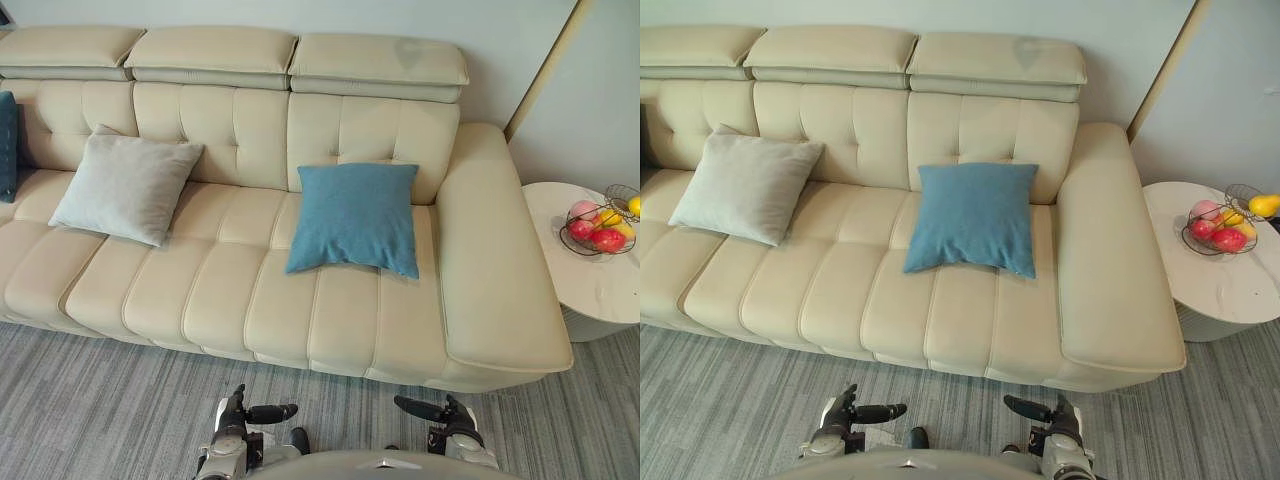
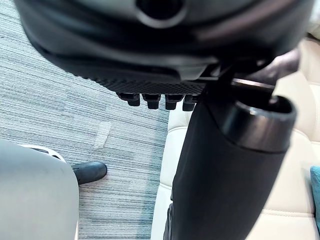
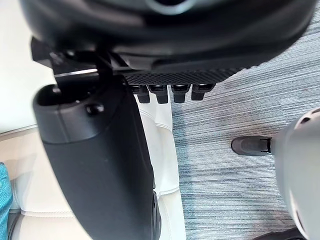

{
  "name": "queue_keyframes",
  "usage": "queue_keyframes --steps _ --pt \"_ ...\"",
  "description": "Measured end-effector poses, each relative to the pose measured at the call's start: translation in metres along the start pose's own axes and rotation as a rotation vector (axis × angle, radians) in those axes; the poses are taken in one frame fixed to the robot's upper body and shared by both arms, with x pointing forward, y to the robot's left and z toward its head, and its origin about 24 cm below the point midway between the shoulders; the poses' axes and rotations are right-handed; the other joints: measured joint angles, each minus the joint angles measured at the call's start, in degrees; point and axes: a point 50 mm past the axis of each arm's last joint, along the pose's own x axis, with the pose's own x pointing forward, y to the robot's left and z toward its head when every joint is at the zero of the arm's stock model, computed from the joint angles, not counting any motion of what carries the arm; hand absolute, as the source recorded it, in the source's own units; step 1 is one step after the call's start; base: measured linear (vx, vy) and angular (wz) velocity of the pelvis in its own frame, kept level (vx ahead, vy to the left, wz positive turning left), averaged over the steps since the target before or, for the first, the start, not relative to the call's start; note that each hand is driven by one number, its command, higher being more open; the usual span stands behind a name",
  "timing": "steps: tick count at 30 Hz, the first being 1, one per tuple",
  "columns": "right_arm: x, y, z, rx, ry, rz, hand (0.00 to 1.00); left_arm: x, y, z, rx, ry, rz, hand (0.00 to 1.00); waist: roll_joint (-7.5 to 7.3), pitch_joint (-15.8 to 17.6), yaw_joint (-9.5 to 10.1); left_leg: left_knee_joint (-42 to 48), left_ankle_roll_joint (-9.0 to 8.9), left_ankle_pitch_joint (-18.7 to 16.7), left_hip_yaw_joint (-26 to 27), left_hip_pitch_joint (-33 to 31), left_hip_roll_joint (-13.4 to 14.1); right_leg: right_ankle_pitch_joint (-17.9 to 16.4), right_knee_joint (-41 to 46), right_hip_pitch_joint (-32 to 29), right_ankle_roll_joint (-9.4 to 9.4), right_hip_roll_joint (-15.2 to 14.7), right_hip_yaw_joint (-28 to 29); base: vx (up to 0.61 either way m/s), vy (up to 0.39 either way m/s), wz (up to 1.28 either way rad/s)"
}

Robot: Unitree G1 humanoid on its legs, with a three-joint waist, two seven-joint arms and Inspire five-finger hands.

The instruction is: Pick up cushions and gather them together orderly.

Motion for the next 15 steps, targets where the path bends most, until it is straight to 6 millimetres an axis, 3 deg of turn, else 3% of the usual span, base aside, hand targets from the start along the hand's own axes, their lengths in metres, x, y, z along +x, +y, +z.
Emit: queue_keyframes --steps 2,3,15 --pt "0.001 -0.005 -0.007 0.008 0.034 -0.012 1.0 -0.001 0.001 -0.008 0.006 0.031 0.002 1.0 0.6 -0.5 0.02 -3.3 0.37 2.1 -0.1 2.3 -1.0 1.2 -2.7 1.7 0.26 0.3 0.8 0.05 0.036 -0.16" --pt "0.008 -0.021 -0.01 -0.005 0.105 -0.05 1.0 0.0 0.014 -0.019 0.055 0.09 0.004 1.0 0.28 1.1 -1.06 -11.7 1.98 5.8 -4.8 11.3 -2.5 2.5 -10.0 9.3 -0.22 2.2 2.8 0.0 0.0 -0.06" --pt "0.006 -0.023 -0.019 0.002 0.129 -0.027 1.0 0.0 0.014 -0.021 0.05 0.1 -0.003 1.0 0.26 1.1 -1.66 -11.7 1.84 5.7 -3.9 12.9 -2.2 2.6 -9.9 10.8 -0.2 2.2 2.8 0.0 -0.001 -0.02"
